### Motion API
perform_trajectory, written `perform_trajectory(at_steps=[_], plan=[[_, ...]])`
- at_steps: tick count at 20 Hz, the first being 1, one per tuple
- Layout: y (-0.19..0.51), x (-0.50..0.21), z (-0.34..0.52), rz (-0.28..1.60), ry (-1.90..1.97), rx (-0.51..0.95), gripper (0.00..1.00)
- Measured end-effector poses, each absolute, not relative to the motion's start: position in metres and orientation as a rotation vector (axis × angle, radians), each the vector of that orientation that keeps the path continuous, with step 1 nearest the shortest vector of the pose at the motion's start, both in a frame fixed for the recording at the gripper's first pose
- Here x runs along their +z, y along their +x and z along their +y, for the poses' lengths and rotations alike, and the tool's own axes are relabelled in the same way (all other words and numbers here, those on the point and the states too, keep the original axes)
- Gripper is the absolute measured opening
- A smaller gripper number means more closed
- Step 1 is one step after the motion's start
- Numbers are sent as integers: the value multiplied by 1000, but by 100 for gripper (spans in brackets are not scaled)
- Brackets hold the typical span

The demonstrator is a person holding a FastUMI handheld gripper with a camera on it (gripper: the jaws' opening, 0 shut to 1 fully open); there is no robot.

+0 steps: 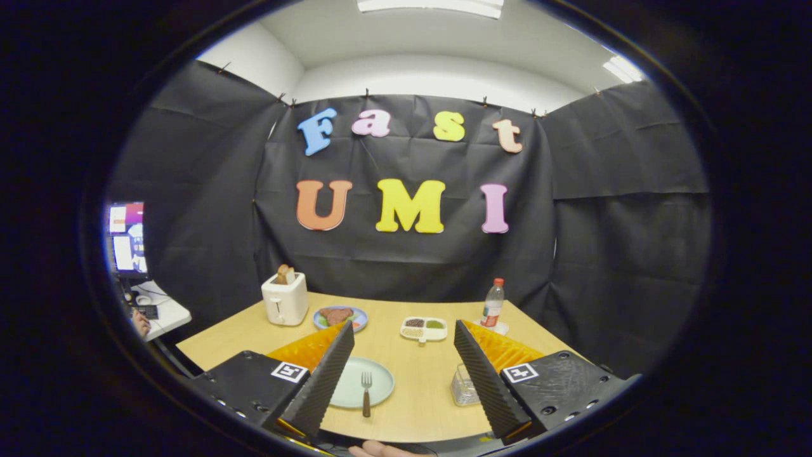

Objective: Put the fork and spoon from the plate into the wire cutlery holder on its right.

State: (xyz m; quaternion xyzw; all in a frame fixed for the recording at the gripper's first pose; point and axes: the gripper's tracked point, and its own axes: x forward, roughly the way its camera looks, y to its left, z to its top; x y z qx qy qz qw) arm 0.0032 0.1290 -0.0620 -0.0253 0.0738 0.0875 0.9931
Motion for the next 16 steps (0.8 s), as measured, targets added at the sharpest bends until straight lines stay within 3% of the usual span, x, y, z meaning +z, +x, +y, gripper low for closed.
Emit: perform_trajectory(at_steps=[16], plan=[[90,-266,191,797,-174,221,95]])
